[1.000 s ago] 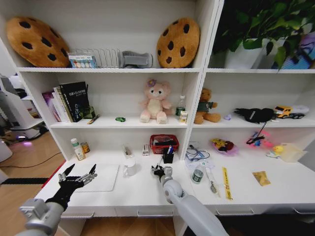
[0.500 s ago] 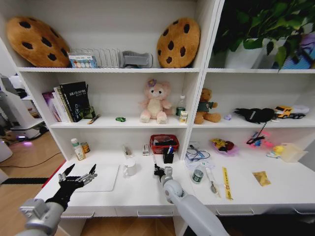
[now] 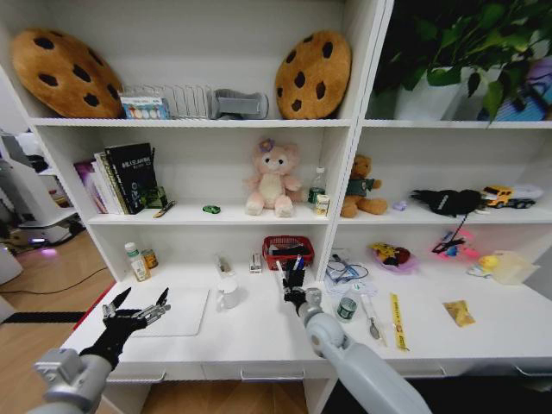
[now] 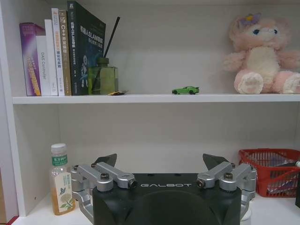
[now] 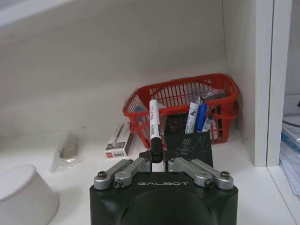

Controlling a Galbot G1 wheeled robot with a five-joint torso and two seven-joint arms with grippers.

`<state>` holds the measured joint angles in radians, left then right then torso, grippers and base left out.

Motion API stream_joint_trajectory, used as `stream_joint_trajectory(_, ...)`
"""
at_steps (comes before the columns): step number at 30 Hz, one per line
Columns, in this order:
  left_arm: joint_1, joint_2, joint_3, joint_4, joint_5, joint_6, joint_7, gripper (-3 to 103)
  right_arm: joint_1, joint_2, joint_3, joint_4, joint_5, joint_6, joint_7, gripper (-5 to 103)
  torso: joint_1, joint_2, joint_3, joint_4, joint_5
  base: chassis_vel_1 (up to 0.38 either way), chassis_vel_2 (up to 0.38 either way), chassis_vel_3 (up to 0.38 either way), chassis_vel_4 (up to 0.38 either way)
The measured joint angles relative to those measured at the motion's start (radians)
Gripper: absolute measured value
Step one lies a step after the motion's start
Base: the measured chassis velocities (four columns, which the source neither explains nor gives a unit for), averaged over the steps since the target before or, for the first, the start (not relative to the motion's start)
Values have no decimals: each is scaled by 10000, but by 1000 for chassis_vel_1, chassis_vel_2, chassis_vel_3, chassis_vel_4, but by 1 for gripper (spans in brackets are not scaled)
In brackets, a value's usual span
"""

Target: Organize the objects on the table.

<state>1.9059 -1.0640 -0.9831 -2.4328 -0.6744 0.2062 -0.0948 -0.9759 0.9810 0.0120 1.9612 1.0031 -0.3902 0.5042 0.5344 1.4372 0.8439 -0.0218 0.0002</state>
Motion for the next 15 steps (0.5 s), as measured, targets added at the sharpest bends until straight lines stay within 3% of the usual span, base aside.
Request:
stream_joint_trajectory(7, 0, -1, 0, 0, 0, 0, 0, 100, -454, -277, 482, 1392, 935, -92, 358, 11, -1, 1, -1, 1, 0, 0, 0, 0, 0)
stream_joint_trajectory(9, 0, 0, 0, 0, 0, 0, 0, 100, -470, -306, 599, 2013, 1965, -101, 751, 11, 0, 0, -1, 2, -2, 0, 0, 0, 0)
stream_joint_trajectory(12, 0, 0, 0, 0, 0, 0, 0, 100, -476, -306, 630, 2282, 2486, -34, 958, 11, -1, 0, 0, 3, -2, 0, 0, 0, 0)
stream_joint_trajectory(15, 0, 0, 0, 1, 0, 0, 0, 100, -569, -174, 643, 2788, 3557, 210, 1920, 11, -1, 0, 0, 1, -2, 0, 0, 0, 0)
